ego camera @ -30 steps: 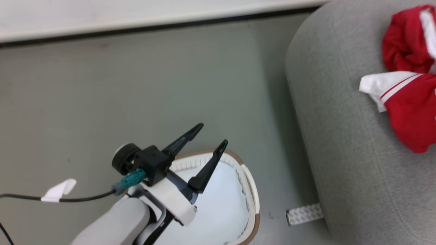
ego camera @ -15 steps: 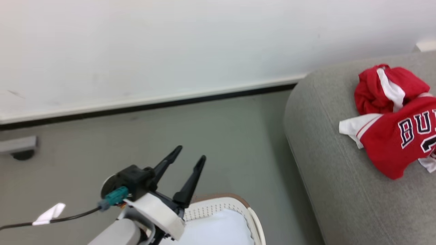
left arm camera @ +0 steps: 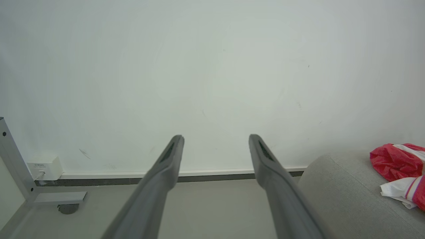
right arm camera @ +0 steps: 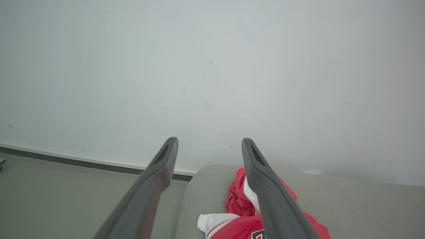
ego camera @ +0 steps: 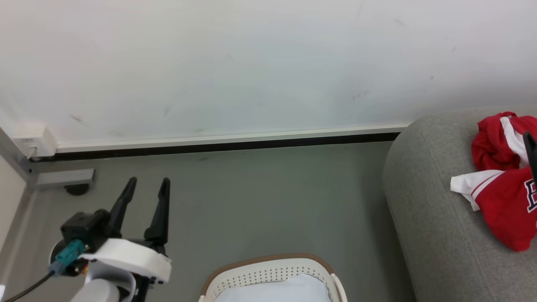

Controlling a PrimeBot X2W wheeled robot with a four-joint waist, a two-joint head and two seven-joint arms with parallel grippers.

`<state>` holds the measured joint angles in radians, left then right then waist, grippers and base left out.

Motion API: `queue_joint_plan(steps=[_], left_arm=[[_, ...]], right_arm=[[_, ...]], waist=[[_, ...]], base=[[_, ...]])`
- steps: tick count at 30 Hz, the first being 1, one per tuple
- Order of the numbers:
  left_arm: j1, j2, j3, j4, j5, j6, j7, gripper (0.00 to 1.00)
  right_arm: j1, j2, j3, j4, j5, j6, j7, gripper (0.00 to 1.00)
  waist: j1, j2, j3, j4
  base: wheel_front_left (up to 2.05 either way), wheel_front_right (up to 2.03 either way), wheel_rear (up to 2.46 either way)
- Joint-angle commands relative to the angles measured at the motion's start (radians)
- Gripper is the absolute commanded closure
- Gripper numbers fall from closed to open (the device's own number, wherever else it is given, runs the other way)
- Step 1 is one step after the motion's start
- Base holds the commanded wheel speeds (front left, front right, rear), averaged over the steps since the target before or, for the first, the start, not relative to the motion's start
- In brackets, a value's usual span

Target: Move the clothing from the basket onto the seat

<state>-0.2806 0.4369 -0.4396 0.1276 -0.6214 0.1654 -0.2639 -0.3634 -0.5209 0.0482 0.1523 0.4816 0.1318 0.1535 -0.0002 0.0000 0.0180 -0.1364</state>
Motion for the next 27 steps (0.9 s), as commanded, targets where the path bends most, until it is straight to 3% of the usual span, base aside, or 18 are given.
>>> queue_joint_plan(steps=[1,6,10,14,21,27], left_arm=[[0.022,-0.007,0.008,-0.002,0.016,0.002,0.0,0.0],[0.08,-0.055,0.104,-0.008,0.056,-0.022,0.0,0.0],[0.132,-0.118,0.209,-0.04,0.148,-0.036,0.0,0.0],[0.191,-0.185,0.3,-0.055,0.221,-0.081,0.0,0.0],[0.261,-0.281,0.414,-0.009,0.308,-0.17,-0.001,0.0],[0.274,-0.33,0.475,0.019,0.373,-0.236,-0.001,0.0]], right_arm=[[0.024,0.009,-0.012,-0.006,-0.012,-0.002,-0.015,0.0],[0.108,0.131,-0.047,-0.04,-0.094,-0.002,-0.144,0.0],[0.181,0.231,-0.044,-0.046,-0.126,-0.002,-0.256,0.0],[0.238,0.296,-0.021,-0.016,-0.166,-0.002,-0.354,0.0],[0.281,0.372,0.037,0.062,-0.209,-0.002,-0.413,0.0],[0.278,0.407,0.038,0.082,-0.226,-0.002,-0.419,0.0]], waist=[[0.0002,0.0,-0.003,0.008],[0.0002,0.0,-0.01,0.028],[0.0002,0.0,-0.011,0.035],[0.0002,0.0,-0.009,0.035],[0.0002,0.0,-0.011,0.024],[0.0002,0.0,-0.009,0.016]], base=[[0.0,0.0,0.0],[0.0,0.0,0.0],[0.0,0.0,0.0],[0.0,0.0,0.0],[0.0,0.0,0.0],[0.0,0.0,0.0]])
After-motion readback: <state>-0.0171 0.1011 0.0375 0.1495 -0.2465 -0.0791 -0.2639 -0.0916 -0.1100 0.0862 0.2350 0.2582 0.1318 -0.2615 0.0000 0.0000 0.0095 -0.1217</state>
